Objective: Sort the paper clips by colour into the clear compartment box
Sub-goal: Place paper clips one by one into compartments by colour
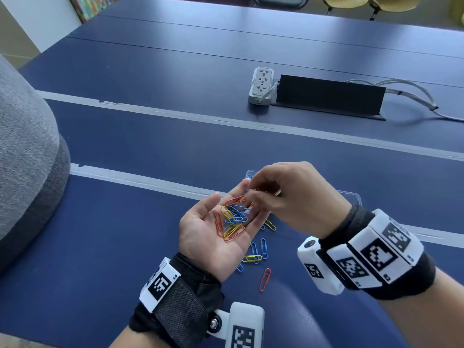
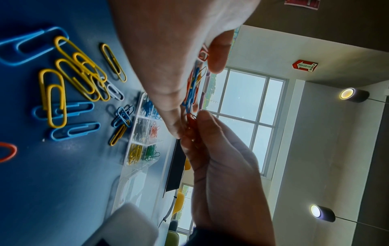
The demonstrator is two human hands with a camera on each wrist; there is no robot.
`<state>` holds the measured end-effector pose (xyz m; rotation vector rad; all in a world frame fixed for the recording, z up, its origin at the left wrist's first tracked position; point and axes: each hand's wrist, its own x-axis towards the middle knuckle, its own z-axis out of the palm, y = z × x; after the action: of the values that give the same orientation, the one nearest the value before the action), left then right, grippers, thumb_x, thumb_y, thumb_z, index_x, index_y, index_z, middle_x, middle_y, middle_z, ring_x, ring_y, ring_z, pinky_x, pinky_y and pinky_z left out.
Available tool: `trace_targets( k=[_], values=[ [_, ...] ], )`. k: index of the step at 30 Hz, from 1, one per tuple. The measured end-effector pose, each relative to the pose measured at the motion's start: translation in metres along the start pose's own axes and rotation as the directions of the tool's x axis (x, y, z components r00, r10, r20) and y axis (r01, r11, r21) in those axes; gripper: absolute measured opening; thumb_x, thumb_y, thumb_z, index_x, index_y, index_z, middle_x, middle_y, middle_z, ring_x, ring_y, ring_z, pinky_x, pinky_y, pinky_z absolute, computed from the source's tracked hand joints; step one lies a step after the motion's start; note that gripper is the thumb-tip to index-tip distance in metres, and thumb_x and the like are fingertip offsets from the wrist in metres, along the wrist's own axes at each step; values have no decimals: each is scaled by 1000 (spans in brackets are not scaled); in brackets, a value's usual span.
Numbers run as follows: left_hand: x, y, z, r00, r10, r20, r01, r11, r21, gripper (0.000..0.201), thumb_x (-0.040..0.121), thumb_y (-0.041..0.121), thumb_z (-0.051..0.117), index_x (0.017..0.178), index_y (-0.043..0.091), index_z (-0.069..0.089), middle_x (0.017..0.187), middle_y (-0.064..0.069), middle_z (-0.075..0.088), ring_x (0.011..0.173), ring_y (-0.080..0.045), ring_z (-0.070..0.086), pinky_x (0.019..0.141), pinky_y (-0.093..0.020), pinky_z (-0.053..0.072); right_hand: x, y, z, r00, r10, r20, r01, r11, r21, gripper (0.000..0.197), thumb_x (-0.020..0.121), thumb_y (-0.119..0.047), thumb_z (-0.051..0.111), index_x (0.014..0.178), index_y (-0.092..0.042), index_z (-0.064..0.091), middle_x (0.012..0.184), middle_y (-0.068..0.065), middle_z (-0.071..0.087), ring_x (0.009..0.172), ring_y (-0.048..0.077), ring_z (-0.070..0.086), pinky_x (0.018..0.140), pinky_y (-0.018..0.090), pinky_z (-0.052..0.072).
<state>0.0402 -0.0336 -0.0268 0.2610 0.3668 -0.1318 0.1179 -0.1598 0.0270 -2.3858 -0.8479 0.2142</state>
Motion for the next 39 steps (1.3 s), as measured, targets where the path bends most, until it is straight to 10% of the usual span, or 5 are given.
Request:
trace_targets(
  k=[8,13,21,30,39],
  values=[
    [0,-3,-1,999,-43,5,43,999,-4,58,86,29,39,127,-9,53,137,-26,50,129,-37,46,108,-50,36,6,-3,-1,996,-30,82,27,999,37,24,80,-6,58,95,-20,69,86,-2,67,76,12,59,76,27,49],
    [-1,-4,1,998,-48,29,50,996,-76,48,83,32,44,96,-7,68,89,-19,62,86,-32,65,95,-55,45,11,-8,-1,949,-145,279,190,972,-140,21,84,-14,59,99,-23,71,92,3,63,81,20,58,75,33,48],
    [-3,-2,1,998,-64,4,64,996,-65,59,86,37,40,117,-9,61,117,-19,55,109,-34,56,103,-52,40,11,-2,1,951,-214,224,235,970,-70,17,80,-11,56,87,-16,70,82,0,67,71,15,58,70,24,47],
    [-5,2,6,997,-57,-56,59,998,27,64,83,37,40,132,-3,47,99,-23,69,65,-29,68,48,-27,50,-10,-13,3,835,-376,402,441,894,-79,14,76,-15,58,82,-14,71,85,0,65,78,17,57,71,23,39],
    [-8,-1,6,995,-68,-79,75,993,88,56,89,32,33,133,1,49,129,-22,59,124,-33,52,109,-40,32,-15,-16,4,843,-373,388,443,890,-108,16,83,-21,50,79,-11,63,82,2,62,75,21,55,68,29,43]
  ],
)
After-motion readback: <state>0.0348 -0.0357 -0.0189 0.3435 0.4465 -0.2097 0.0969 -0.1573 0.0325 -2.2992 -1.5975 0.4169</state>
